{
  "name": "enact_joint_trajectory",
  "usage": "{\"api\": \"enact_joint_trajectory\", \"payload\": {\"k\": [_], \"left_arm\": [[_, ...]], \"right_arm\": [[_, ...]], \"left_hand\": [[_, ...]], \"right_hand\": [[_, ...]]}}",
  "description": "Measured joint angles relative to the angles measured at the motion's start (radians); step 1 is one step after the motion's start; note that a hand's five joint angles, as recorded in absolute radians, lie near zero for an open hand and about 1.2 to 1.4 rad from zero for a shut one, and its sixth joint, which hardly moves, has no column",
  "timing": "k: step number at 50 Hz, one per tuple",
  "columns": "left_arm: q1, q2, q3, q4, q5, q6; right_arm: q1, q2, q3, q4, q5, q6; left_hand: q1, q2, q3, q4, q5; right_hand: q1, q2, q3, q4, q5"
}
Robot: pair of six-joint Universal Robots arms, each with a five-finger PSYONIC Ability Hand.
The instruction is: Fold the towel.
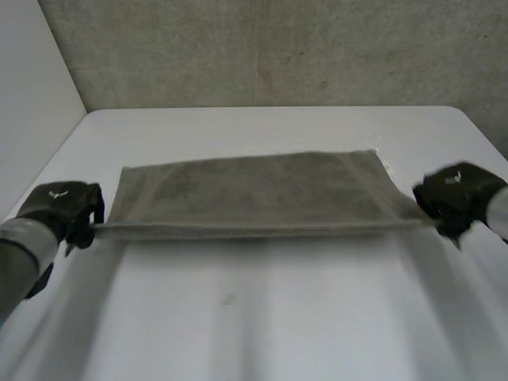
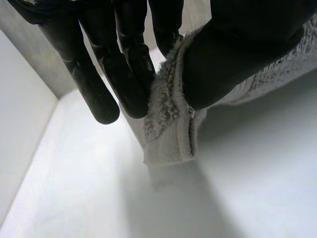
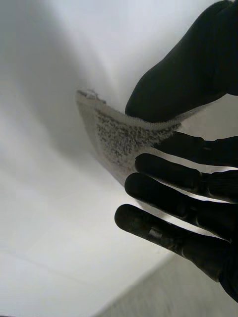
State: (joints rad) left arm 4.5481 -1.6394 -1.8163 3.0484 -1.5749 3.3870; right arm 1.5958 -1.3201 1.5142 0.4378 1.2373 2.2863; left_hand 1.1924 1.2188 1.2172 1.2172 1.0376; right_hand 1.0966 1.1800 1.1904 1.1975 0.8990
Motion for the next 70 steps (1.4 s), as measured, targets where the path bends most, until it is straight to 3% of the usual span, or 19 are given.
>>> {"api": "enact_joint_trajectory", "payload": {"k": [5, 9, 13, 21, 24, 25, 29, 34, 35, 36, 38, 39, 41, 45, 52, 57, 64, 70], "left_arm": [[0.008, 0.082, -0.020, -0.147, 0.008, 0.006], [0.009, 0.085, -0.017, -0.152, 0.012, 0.010], [0.006, 0.032, 0.005, -0.087, 0.015, 0.012], [-0.008, -0.262, 0.155, 0.160, 0.010, 0.026], [-0.013, -0.328, 0.198, 0.202, 0.008, 0.034], [-0.022, -0.411, 0.257, 0.253, 0.005, 0.045], [-0.035, -0.521, 0.346, 0.322, 0.003, 0.059], [-0.042, -0.590, 0.405, 0.379, 0.004, 0.064], [-0.043, -0.600, 0.414, 0.392, 0.005, 0.065], [-0.045, -0.613, 0.424, 0.411, 0.005, 0.065], [-0.048, -0.621, 0.429, 0.429, 0.005, 0.065], [-0.055, -0.626, 0.432, 0.447, 0.006, 0.063], [-0.061, -0.627, 0.430, 0.460, 0.006, 0.061], [-0.077, -0.607, 0.414, 0.480, 0.005, 0.057], [-0.088, -0.483, 0.313, 0.486, 0.005, 0.051], [-0.093, -0.387, 0.219, 0.485, 0.006, 0.049], [-0.117, -0.301, 0.120, 0.484, 0.007, 0.048], [-0.143, -0.272, 0.076, 0.484, 0.004, 0.047]], "right_arm": [[-0.043, -0.065, 0.025, 0.207, -0.008, -0.243], [-0.051, -0.068, 0.000, 0.205, -0.011, -0.270], [-0.046, -0.018, -0.060, 0.112, -0.010, -0.214], [0.062, 0.226, -0.259, -0.166, 0.035, -0.085], [0.090, 0.280, -0.299, -0.218, 0.054, -0.077], [0.131, 0.369, -0.361, -0.304, 0.089, -0.071], [0.174, 0.497, -0.433, -0.430, 0.129, -0.072], [0.196, 0.586, -0.475, -0.522, 0.147, -0.074], [0.199, 0.602, -0.482, -0.540, 0.150, -0.074], [0.204, 0.630, -0.491, -0.569, 0.153, -0.074], [0.207, 0.646, -0.496, -0.589, 0.155, -0.073], [0.209, 0.655, -0.498, -0.605, 0.156, -0.069], [0.211, 0.658, -0.499, -0.620, 0.157, -0.063], [0.209, 0.616, -0.492, -0.653, 0.157, -0.015], [0.167, 0.380, -0.369, -0.696, 0.138, 0.304], [0.104, 0.260, -0.262, -0.651, 0.096, 0.452], [0.026, 0.201, -0.143, -0.476, 0.010, 0.481], [-0.054, 0.209, -0.012, -0.393, -0.081, 0.369]], "left_hand": [[0.000, 0.000, 0.000, 0.000, 0.000], [0.000, 0.000, 0.000, 0.000, 0.000], [0.000, 0.000, 0.000, 0.000, 0.000], [0.000, 0.000, 0.000, 0.000, 0.000], [0.000, 0.000, 0.000, 0.000, 0.000], [0.000, 0.000, 0.000, 0.000, 0.000], [0.000, 0.000, 0.000, 0.000, 0.002], [-0.002, -0.004, 0.000, 0.000, 0.002], [-0.086, -0.116, -0.116, -0.095, -0.086], [-0.243, -0.237, -0.233, -0.234, -0.230], [-0.448, -0.465, -0.433, -0.437, -0.429], [-0.723, -0.711, -0.701, -0.708, -0.702], [-0.786, -0.815, -0.812, -0.806, -0.790], [-0.945, -0.980, -0.978, -0.980, -0.957], [-1.008, -1.046, -1.046, -1.043, -1.006], [-1.010, -1.049, -1.047, -1.045, -1.007], [-1.014, -1.052, -1.050, -1.048, -1.020], [-1.014, -1.052, -1.050, -1.048, -1.020]], "right_hand": [[0.000, 0.000, 0.000, 0.000, 0.000], [0.000, 0.000, 0.000, 0.000, 0.000], [0.000, 0.000, 0.000, 0.000, 0.000], [0.000, 0.000, 0.001, 0.001, 0.000], [0.000, 0.000, 0.001, 0.001, 0.003], [0.000, 0.001, 0.001, 0.001, 0.014], [0.000, 0.001, 0.001, 0.001, 0.019], [-0.002, -0.002, -0.002, 0.001, 0.020], [-0.055, -0.048, -0.050, -0.051, -0.026], [-0.347, -0.369, -0.366, -0.344, -0.302], [-0.566, -0.591, -0.565, -0.564, -0.521], [-0.787, -0.838, -0.823, -0.824, -0.746], [-0.847, -0.919, -0.948, -0.944, -0.815], [-0.847, -0.929, -0.972, -0.959, -0.821], [-0.846, -0.929, -0.972, -0.959, -0.822], [-0.846, -0.929, -0.972, -0.959, -0.822], [-0.842, -0.925, -0.936, -0.943, -0.806], [-0.642, -0.748, -0.741, -0.746, -0.645]]}}
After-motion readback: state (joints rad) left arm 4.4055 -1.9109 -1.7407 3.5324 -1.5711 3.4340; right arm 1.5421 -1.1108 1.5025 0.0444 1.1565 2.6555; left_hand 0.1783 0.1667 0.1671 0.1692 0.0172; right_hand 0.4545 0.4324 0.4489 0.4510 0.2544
